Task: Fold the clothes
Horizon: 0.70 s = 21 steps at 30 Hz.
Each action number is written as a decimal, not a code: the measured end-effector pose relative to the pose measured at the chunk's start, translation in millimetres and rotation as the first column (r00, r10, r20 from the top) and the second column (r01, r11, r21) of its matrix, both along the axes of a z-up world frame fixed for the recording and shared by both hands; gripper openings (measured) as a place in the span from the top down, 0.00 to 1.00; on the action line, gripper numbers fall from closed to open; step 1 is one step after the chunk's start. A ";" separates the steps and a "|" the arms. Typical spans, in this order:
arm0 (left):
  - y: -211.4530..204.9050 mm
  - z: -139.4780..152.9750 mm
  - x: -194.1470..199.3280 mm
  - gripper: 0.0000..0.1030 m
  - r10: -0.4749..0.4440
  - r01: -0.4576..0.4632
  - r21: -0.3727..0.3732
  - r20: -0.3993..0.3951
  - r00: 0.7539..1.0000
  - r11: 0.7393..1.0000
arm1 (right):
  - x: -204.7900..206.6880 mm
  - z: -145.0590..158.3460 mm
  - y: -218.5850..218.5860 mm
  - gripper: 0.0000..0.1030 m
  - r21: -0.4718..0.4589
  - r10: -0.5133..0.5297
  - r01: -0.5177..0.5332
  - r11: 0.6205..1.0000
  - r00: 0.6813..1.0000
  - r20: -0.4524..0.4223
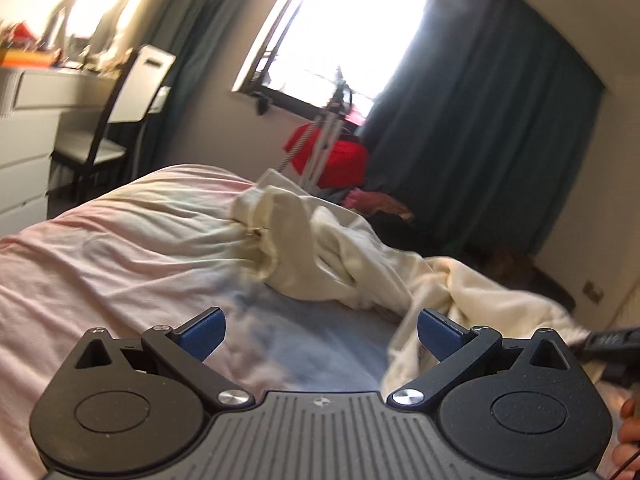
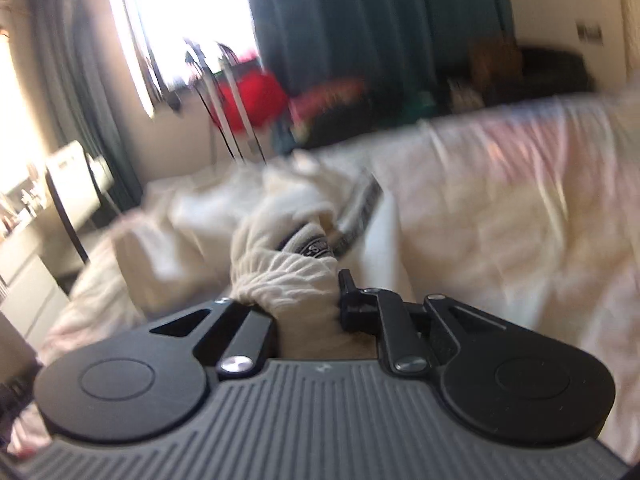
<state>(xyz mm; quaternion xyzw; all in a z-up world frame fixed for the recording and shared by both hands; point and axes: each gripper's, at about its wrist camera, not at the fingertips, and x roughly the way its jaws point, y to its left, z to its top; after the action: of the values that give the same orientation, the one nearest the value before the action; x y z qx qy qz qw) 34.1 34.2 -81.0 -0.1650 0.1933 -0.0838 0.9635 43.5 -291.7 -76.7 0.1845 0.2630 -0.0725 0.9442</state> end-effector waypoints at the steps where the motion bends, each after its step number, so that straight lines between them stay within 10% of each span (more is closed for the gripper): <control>1: -5.5 -0.8 -2.5 0.00 -0.013 0.013 0.020 0.001 1.000 1.000 | -3.9 -5.1 -6.4 0.87 0.022 -0.012 0.012 1.000 1.000 -0.019; 12: -31.0 -21.8 1.7 0.00 -0.061 0.069 0.104 -0.070 0.996 0.992 | -42.2 -36.5 -61.5 0.80 0.322 -0.014 0.042 0.946 0.996 -0.090; 17: -36.3 -31.4 10.1 0.00 -0.089 0.100 0.103 -0.106 0.990 0.990 | -46.7 -36.2 -63.7 0.29 0.380 0.057 -0.034 0.924 0.997 -0.051; 21: -40.6 -39.2 17.0 0.00 -0.112 0.126 0.100 -0.136 0.984 0.987 | -46.3 -37.2 -60.5 0.26 0.381 0.033 -0.008 0.925 0.998 -0.059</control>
<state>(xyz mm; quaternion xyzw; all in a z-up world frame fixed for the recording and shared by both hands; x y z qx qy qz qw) 51.1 -6.4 -120.1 -0.1056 0.2693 -0.1197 0.9497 -2.9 -352.2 -113.8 0.3587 0.3043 -0.0164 0.8823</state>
